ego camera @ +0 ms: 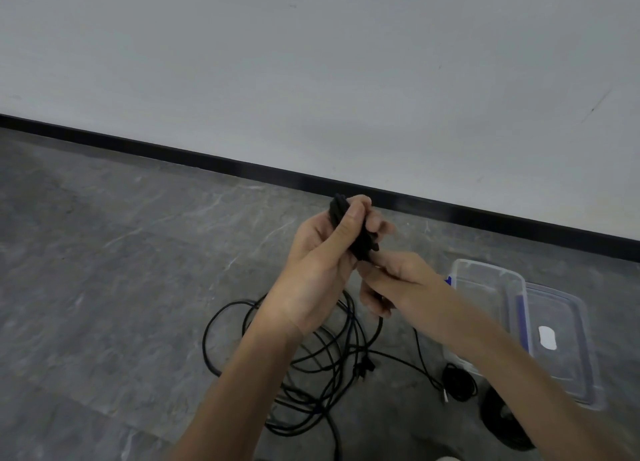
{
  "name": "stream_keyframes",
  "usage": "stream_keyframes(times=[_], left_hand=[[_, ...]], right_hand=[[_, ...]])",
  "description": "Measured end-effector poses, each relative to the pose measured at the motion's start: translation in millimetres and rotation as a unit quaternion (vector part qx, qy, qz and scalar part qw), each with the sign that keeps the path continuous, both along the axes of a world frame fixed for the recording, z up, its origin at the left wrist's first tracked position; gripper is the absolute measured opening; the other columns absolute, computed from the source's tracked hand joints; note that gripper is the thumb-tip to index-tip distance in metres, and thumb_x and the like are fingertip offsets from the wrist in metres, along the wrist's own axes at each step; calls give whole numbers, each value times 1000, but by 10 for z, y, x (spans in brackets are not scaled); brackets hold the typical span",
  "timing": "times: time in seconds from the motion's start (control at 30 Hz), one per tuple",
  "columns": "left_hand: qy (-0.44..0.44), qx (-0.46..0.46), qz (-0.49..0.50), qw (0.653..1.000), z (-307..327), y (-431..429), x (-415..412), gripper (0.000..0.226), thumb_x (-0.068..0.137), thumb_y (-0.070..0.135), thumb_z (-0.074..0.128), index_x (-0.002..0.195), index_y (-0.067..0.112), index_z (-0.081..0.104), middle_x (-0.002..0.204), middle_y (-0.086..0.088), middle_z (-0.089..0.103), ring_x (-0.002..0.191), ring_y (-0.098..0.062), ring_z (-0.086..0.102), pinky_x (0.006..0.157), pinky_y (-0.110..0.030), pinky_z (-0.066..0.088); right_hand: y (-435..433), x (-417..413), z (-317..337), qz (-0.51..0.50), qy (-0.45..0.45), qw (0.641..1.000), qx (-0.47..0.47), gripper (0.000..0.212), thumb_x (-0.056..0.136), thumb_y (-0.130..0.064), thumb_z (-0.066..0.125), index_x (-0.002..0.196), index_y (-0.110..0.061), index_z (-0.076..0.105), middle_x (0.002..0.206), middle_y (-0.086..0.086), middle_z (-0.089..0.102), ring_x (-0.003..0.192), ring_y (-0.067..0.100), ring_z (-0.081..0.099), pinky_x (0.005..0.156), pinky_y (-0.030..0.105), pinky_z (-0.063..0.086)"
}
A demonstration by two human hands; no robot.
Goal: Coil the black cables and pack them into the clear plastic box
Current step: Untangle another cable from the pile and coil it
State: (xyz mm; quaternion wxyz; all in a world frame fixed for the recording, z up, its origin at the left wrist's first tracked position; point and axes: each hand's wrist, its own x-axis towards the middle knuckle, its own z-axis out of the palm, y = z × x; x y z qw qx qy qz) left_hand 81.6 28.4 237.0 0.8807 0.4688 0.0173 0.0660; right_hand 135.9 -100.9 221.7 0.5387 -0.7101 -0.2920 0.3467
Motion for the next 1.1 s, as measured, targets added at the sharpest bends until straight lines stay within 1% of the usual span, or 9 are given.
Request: stream_keyframes(times=[0.17,0.37,0.47,0.53,0.67,0.8,0.93,1.03,1.1], left_hand=[[7,62,38,997,-37,19,18,13,92,21,50,100,16,58,79,7,62,93,-10,63,85,-26,50],[1,182,151,972,-92,73,52,11,98,18,49,102,12,58,82,7,64,94,-14,63,92,-21,45],[20,271,185,944,-96,115,43,8,98,14,50,103,14,57,85,6,64,91,-7,63,84,-14,46],[42,332,184,924,-104,93,28,10,98,13,52,100,21,56,87,6,64,88,-3,62,71,-10,48],[74,491,132,858,-185,70,23,4,99,21,51,99,24,54,88,6,64,82,2,62,66,-11,48],[98,528,53,842,-185,72,16,45,99,41,41,97,1,61,78,-11,67,69,-20,63,60,-32,53],[121,509,-48,851,-228,110,9,71,95,64,32,90,0,63,77,-8,69,75,-22,65,74,-38,54],[133,484,-105,859,-261,117,4,94,85,80,26,90,-8,58,86,-26,63,84,-40,60,80,-55,48],[126,474,-132,861,-247,105,-8,92,84,80,28,93,-6,60,88,-22,65,86,-40,60,82,-55,48]], right_hand=[[-36,7,22,24,29,999,-1,15,99,-9,47,94,-7,62,59,4,61,55,16,56,60,30,50],[-62,-33,79,70,106,992,-16,6,95,-4,53,96,-9,55,75,8,66,75,21,65,83,41,55],[-52,-41,80,79,79,994,-1,10,96,-4,51,102,-7,58,62,0,50,61,15,49,71,37,48],[-48,-26,79,64,81,995,16,18,97,-3,48,110,-3,61,58,-5,42,55,9,39,61,33,40],[-57,-18,109,66,70,995,13,18,98,-4,48,100,-5,65,62,-2,55,53,6,43,50,19,36],[-94,33,105,35,53,998,0,22,98,-2,46,96,-6,67,59,-1,60,47,7,41,46,16,33],[-135,63,128,2,2,1000,-11,31,97,-8,48,82,-24,70,54,-1,60,48,5,51,48,15,41],[-139,74,141,-23,-18,999,-12,30,96,-21,49,72,-19,68,52,-1,57,45,5,50,46,15,41],[-141,87,136,-38,-36,998,-17,31,93,-27,51,68,-23,68,49,-2,55,42,4,47,44,12,37]])
